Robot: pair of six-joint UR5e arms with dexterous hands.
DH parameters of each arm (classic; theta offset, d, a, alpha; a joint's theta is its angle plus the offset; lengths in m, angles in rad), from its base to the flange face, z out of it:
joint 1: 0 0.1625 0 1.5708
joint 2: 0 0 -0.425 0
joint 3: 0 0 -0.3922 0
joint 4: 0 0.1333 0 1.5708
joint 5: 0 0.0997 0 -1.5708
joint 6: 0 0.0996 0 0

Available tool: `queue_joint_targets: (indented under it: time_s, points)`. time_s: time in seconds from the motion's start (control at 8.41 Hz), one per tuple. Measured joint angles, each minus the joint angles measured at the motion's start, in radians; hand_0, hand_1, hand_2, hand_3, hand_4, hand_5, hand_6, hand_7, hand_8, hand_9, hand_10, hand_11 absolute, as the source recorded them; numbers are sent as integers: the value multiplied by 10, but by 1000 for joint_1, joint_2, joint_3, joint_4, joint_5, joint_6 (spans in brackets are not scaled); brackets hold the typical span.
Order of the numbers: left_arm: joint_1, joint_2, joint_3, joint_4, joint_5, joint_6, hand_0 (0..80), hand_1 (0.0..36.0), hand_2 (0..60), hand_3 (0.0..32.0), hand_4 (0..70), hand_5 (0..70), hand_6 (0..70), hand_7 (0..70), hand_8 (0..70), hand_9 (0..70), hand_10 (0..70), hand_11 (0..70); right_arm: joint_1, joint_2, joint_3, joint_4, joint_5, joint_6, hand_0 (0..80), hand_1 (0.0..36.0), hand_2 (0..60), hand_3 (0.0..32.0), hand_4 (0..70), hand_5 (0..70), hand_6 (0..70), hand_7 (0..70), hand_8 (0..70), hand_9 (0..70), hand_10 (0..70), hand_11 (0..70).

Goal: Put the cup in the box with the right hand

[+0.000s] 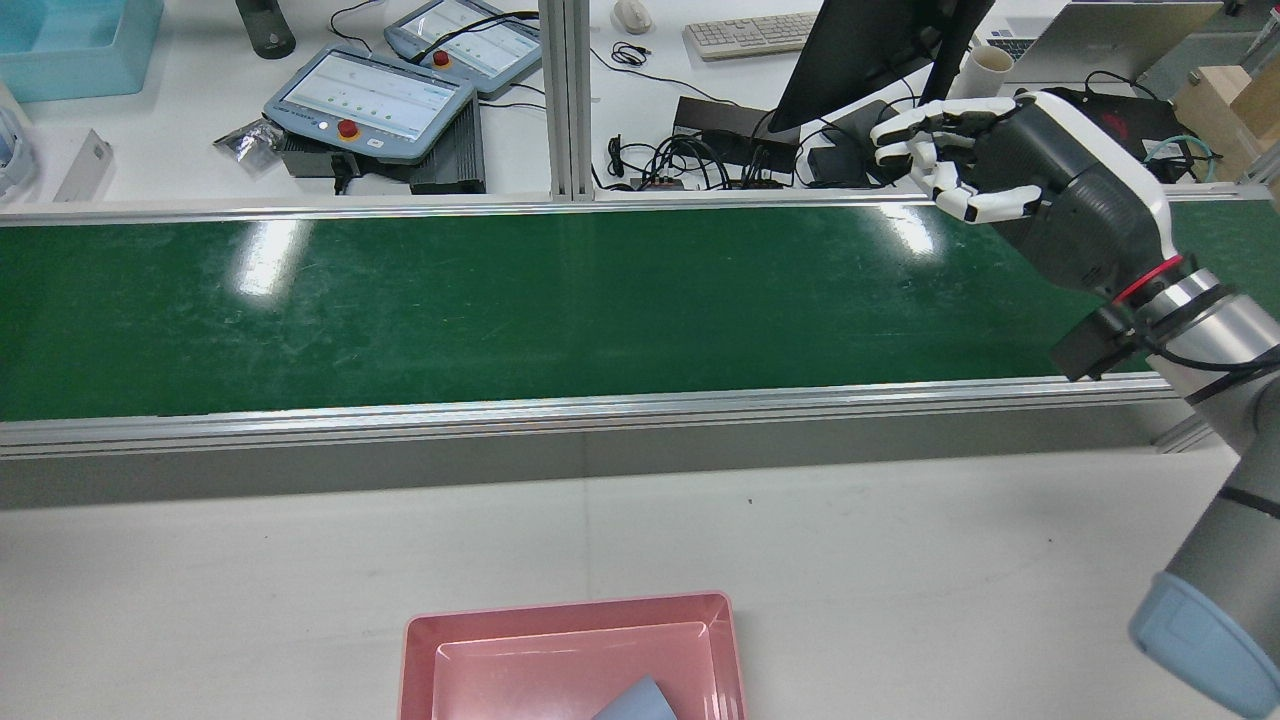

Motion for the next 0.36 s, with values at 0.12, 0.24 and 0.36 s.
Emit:
queue_joint_targets:
  time_s: [0.12,0.24,0.36]
  points:
    - [0,0,0,0,0,0,0,0,0,0,0,0,0,0,0,0,0,0,104,-4,-84,9,-69,38,659,360,600,0,191,150,340,700,374,605,134,228]
    - [0,0,-1,0,0,0,0,0,0,0,0,0,0,0,0,0,0,0,196,-7,-153,34,-121,53,657,360,600,0,164,136,258,700,260,489,93,171]
    - [0,0,-1,0,0,0,0,0,0,0,0,0,0,0,0,0,0,0,281,-10,-227,84,-162,58,739,357,418,0,153,124,216,700,187,398,57,119]
